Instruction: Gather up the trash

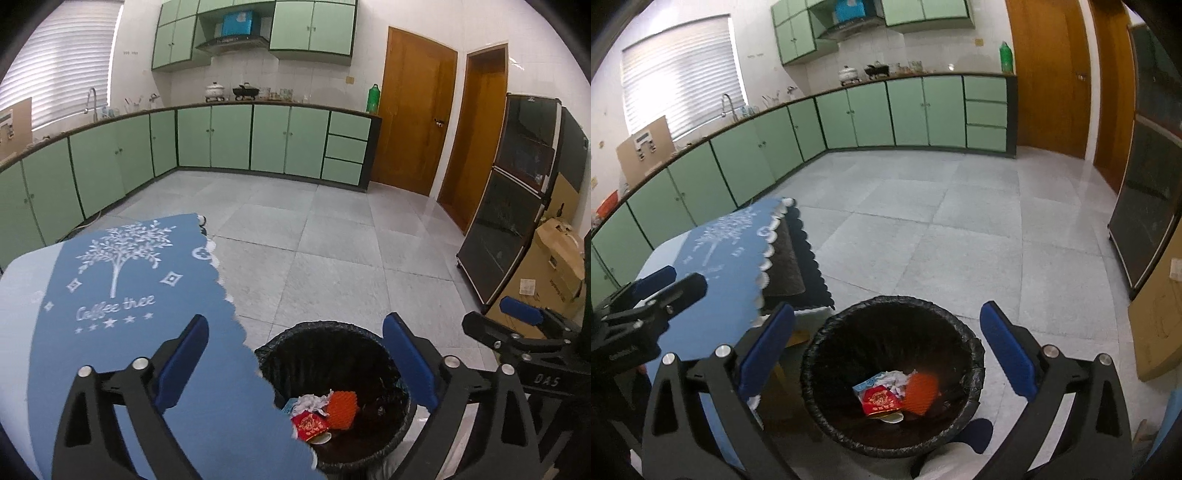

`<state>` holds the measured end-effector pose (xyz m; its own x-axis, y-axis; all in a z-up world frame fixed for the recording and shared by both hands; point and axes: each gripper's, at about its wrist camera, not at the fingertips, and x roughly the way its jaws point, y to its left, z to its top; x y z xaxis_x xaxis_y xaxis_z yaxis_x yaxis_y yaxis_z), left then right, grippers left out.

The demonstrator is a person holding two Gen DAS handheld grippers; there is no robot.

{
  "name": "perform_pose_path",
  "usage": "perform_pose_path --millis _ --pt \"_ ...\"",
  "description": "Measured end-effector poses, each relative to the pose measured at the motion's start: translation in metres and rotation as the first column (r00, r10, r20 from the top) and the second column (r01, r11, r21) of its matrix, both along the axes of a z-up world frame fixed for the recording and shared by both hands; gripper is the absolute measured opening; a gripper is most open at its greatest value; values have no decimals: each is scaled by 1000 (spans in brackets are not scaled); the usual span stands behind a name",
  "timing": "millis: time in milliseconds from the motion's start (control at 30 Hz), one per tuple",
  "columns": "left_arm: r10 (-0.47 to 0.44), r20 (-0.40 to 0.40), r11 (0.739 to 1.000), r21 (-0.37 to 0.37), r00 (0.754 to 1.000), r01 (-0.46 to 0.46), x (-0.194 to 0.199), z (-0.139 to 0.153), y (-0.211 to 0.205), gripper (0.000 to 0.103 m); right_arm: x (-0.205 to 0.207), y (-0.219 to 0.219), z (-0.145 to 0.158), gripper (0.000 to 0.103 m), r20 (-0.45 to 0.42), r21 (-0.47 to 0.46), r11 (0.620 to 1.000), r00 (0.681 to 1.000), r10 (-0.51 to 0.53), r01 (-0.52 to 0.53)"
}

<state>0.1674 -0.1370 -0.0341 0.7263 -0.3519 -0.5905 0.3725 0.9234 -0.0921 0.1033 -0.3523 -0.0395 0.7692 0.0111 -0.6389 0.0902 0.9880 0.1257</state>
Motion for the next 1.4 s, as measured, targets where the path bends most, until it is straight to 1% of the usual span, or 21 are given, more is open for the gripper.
perform_pose_path --millis 67,167,367,533,600,767,967,1400 --pt "3 10 1000 12 1000 -3 -11 6 4 95 -13 8 11 98 16 -18 1000 1000 14 -14" --pt "6 29 1000 13 1000 -6 -28 16 8 97 -31 16 25 98 36 -10 1000 999 30 -29" --pt "28 64 1000 7 998 -29 -61 33 19 97 -64 28 48 98 65 -21 999 997 29 -28" --pt "40 89 999 12 995 -41 -84 43 31 97 -81 37 62 98 77 -27 999 997 25 -23" --pt "49 96 999 19 994 -51 -93 47 37 97 -86 41 65 98 80 -29 999 997 20 -18" --pt "79 95 997 7 992 -80 -106 54 49 97 -97 51 71 98 78 -36 999 997 19 -16" --pt "90 144 996 7 985 -92 -121 65 55 97 -105 64 77 98 87 -46 998 996 35 -31" --pt "102 172 995 -2 980 -104 -133 73 62 97 -114 76 87 98 121 -75 996 991 54 -45"
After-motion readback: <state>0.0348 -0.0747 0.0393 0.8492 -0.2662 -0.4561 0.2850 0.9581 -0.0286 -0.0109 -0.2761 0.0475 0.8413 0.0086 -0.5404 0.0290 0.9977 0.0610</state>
